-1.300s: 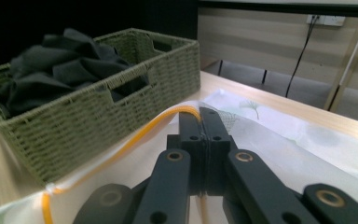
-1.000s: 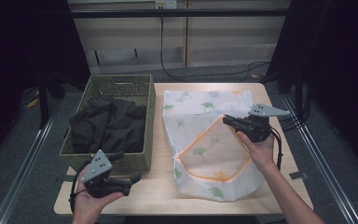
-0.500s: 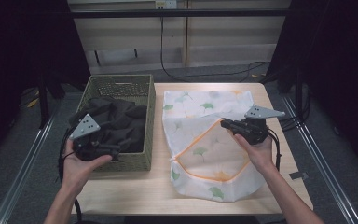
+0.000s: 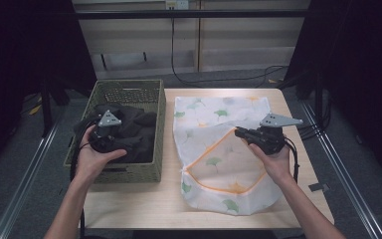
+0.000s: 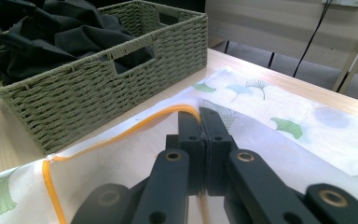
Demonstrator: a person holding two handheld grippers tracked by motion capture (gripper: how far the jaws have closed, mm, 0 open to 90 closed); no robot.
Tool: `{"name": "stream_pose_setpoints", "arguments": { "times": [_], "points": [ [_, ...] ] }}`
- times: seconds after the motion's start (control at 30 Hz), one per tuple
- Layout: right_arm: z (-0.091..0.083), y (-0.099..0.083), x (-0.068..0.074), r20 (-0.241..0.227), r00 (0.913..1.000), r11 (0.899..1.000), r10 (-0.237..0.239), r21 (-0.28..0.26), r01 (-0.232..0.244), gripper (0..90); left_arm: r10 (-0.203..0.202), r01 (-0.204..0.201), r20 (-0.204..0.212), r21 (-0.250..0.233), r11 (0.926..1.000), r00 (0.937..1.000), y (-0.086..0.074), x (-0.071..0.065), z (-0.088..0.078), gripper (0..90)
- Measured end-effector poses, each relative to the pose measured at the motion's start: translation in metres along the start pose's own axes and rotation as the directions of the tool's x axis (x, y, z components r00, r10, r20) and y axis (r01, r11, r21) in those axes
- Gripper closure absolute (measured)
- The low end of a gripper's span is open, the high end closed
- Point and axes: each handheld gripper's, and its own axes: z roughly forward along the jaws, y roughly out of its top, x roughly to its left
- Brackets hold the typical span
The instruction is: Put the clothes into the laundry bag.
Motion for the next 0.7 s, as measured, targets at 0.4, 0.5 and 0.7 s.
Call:
{"name": "stream_pose_setpoints", "arguments": {
  "times": [0.4,0.5,0.7],
  "points": [
    [0.002,-0.001,0.000,-0.004,1.0000,1.000,0.002,0.004,-0.002,88.9,-0.107,0.109,-0.025,0.123,0.9864,0.9940,-0.005,0.040,0.019,0.6],
    [0.003,-0.001,-0.001,-0.002,1.0000,1.000,0.001,0.005,-0.001,88.9,-0.152,0.148,0.029,0.129,0.9805,0.9879,-0.007,0.045,0.032,0.0],
    [0.003,-0.001,-0.001,-0.001,1.0000,1.000,0.003,0.002,-0.003,88.1,-0.122,0.078,0.175,0.240,0.9677,0.9771,-0.008,0.037,0.065,0.0]
  ]
}}
